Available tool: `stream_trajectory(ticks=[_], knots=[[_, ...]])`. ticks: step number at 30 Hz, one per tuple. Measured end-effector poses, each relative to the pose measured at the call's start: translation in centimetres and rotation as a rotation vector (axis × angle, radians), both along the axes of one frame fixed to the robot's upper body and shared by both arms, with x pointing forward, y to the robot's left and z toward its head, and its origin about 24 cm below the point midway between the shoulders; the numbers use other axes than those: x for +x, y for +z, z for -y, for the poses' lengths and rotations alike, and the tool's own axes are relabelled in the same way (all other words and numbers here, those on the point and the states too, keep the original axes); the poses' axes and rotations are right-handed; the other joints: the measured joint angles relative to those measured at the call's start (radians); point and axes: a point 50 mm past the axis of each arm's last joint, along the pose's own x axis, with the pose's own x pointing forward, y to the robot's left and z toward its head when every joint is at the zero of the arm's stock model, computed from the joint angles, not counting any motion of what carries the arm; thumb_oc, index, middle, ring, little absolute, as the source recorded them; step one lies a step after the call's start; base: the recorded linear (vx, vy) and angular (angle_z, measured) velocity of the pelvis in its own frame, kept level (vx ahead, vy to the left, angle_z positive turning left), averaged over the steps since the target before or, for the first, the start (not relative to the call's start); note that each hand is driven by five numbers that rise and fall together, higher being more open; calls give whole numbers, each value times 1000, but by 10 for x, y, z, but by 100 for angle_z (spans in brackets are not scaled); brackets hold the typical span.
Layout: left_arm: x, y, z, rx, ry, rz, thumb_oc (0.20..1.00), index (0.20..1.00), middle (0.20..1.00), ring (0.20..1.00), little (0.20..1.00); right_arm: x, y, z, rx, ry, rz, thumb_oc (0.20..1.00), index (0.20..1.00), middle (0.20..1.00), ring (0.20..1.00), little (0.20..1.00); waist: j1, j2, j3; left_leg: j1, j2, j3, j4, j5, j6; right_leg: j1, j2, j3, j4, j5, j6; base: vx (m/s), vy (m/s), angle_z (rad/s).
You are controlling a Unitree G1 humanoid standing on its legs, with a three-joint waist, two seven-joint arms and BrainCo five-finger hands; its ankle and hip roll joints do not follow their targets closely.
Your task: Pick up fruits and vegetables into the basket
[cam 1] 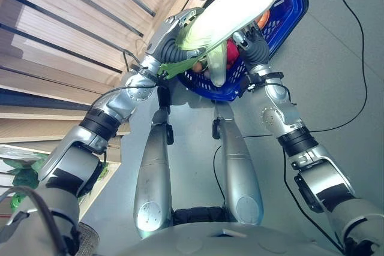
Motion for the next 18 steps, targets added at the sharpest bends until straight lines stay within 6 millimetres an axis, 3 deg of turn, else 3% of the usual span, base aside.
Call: stream_trajectory(ticks=[18], knots=[[4, -4, 8, 113, -44, -114, 200, 200, 200, 200, 200, -3, 0, -2, 78, 118, 0, 1000, 1000, 1000, 1000, 1000, 0, -1, 1, -7, 0, -6, 4, 0, 0, -2, 0, -3, 0, 0, 0, 0, 0, 0]])
